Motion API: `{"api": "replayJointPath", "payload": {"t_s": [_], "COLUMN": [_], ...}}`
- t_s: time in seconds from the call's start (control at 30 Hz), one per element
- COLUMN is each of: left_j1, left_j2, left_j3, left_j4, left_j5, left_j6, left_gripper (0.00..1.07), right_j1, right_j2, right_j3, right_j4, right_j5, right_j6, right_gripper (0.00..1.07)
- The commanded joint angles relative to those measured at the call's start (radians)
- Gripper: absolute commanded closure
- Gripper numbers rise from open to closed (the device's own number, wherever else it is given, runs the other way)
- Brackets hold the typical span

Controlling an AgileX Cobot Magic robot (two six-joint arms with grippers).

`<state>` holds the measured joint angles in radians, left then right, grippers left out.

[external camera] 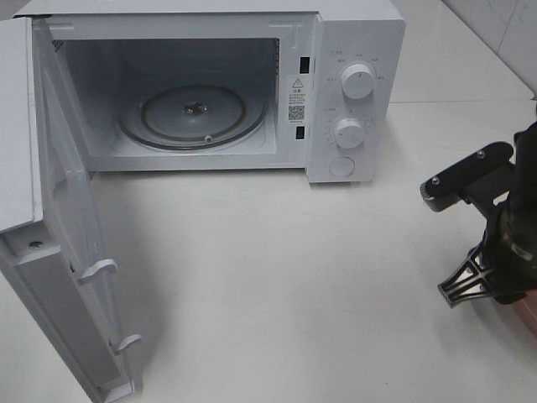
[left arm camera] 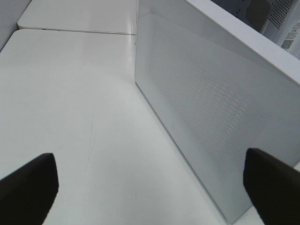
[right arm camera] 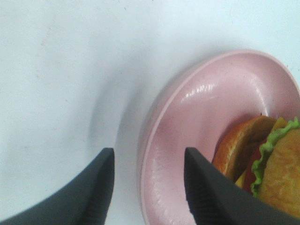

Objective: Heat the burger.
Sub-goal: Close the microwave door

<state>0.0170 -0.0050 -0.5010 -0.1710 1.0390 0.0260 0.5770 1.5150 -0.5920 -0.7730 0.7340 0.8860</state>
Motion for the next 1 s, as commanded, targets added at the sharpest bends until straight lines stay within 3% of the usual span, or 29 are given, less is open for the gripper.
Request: {"api": "replayJointPath", "payload": {"t_s": [0.03, 0.17, 0.2, 0.3, 0.63, 1.0], "left_j1": [0.000, 0.000, 0.000, 0.000, 0.000, 0.000], "left_j2": [-0.019, -0.019, -0.019, -0.019, -0.019, -0.019], "left_j3": [0.000, 0.000, 0.000, 0.000, 0.000, 0.000], "left_j4": [-0.008, -0.008, -0.008, -0.008, -0.008, -0.008], "left_j5": [-0.012, -0.012, -0.012, -0.012, -0.012, -0.012], "left_j6": [-0.006, -0.006, -0.006, -0.006, -0.006, -0.006], "left_gripper": [0.06, 0.06, 0.06, 0.06, 0.06, 0.06], "right_j1": [-0.003, -0.003, -0.003, -0.003, -0.003, -0.003], "right_j2": [-0.103, -0.169, -0.206, -0.268, -0.474, -0.676], "right_j3": [-0.046, -0.071, -0.085, -0.114, -0.147, -0.147], "right_j4": [0.116, 0.206, 0.274, 0.374, 0.573, 0.590], "right_j5": [-0.012, -0.012, -0.004, 0.031, 0.160, 0.287], "right_j6": [-0.203, -0.321, -0.393, -0.461, -0.613, -0.626], "right_gripper": [0.54, 0.44, 0.36, 0.29, 0.31, 0.31]}}
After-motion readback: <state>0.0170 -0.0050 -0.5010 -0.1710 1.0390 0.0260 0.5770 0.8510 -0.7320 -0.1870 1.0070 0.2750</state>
